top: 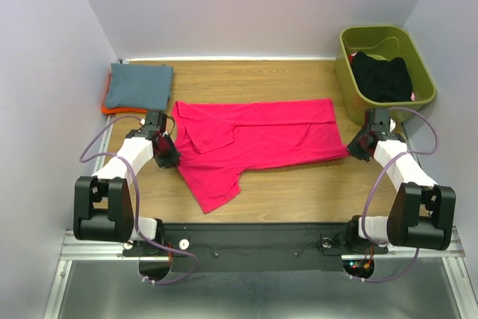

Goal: Fold and stack the t-shirts
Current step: Fold the tshirt

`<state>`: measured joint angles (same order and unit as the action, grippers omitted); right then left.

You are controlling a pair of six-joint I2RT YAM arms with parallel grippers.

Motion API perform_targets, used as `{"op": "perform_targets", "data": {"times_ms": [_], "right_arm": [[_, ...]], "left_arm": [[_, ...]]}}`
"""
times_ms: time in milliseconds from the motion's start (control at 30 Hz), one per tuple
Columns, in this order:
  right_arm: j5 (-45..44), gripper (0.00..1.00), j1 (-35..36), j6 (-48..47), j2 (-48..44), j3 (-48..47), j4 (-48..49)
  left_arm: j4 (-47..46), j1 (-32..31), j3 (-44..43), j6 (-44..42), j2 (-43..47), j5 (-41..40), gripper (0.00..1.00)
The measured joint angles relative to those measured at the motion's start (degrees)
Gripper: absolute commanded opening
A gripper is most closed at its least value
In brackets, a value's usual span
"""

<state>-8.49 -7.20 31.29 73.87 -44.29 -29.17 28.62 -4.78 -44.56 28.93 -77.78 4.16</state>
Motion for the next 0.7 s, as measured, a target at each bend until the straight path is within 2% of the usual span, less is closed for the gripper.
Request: {"op": "perform_targets", "data": {"times_ms": [267,700], "right_arm": [[0.98,0.01,0.00,-2.51,4.98,-6.27,-1.49],[2.84,0.02,0.00,-3.26,14.73,-16.74,-2.34]], "left_arm": [[0.52,0.00,-4.90,-0.81,-0.35,-0.07,0.00],[0.59,0.55,-11.45,-1.20,-6.56,0.70,0.00]]}}
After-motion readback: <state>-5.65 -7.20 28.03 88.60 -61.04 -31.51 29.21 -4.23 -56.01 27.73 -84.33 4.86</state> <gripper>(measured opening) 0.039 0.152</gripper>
